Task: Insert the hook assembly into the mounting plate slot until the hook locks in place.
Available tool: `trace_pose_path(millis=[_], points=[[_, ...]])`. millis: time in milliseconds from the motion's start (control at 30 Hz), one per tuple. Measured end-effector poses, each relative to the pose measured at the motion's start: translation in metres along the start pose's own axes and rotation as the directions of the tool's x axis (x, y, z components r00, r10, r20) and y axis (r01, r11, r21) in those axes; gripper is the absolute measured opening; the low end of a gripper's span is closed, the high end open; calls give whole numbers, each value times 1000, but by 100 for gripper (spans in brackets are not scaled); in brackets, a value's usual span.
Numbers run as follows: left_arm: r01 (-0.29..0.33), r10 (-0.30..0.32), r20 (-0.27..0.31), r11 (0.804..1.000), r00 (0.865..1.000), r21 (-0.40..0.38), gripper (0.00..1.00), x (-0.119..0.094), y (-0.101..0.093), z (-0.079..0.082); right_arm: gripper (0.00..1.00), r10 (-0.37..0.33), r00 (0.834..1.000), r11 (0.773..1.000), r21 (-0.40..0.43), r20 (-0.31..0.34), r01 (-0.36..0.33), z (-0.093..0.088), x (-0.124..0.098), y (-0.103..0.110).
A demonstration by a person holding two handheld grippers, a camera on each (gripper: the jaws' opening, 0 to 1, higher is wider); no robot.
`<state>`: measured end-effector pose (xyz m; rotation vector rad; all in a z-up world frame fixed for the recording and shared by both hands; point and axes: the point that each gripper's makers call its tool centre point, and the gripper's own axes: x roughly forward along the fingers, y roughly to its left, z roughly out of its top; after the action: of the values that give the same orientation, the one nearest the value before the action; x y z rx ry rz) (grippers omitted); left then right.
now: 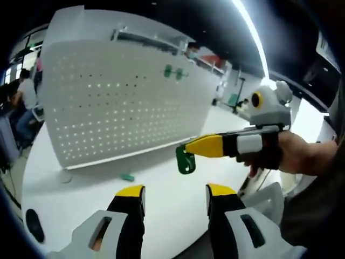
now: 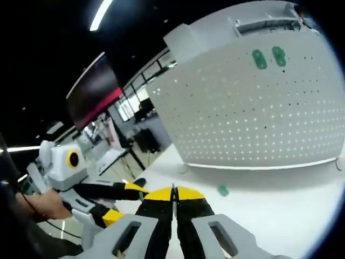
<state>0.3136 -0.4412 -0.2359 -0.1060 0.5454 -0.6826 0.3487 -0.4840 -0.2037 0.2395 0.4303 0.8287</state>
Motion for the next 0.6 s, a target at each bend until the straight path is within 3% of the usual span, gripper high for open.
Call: trace_pose_path(millis=[100,200,267,333,600], points=[[9,-9,-3,1000,1000,-18,42,-2,4,-1,0,21,1000,1000,5,-8,-21,-1,-5,-1],[23,-23,2,999,1000,-31,43,-4,6,0,0,89,996,995,35,12,-89,3,-10,4],[74,-73,27,995,997,-59,44,-5,2,4,0,146,989,989,-5,35,-146,9,-14,11],[102,-101,26,992,995,-68,45,-5,1,5,0,149,988,988,-56,38,-147,11,-17,12],[196,-194,46,980,980,-40,46,-5,-13,15,0,221,975,975,-37,17,-220,7,-21,21]])
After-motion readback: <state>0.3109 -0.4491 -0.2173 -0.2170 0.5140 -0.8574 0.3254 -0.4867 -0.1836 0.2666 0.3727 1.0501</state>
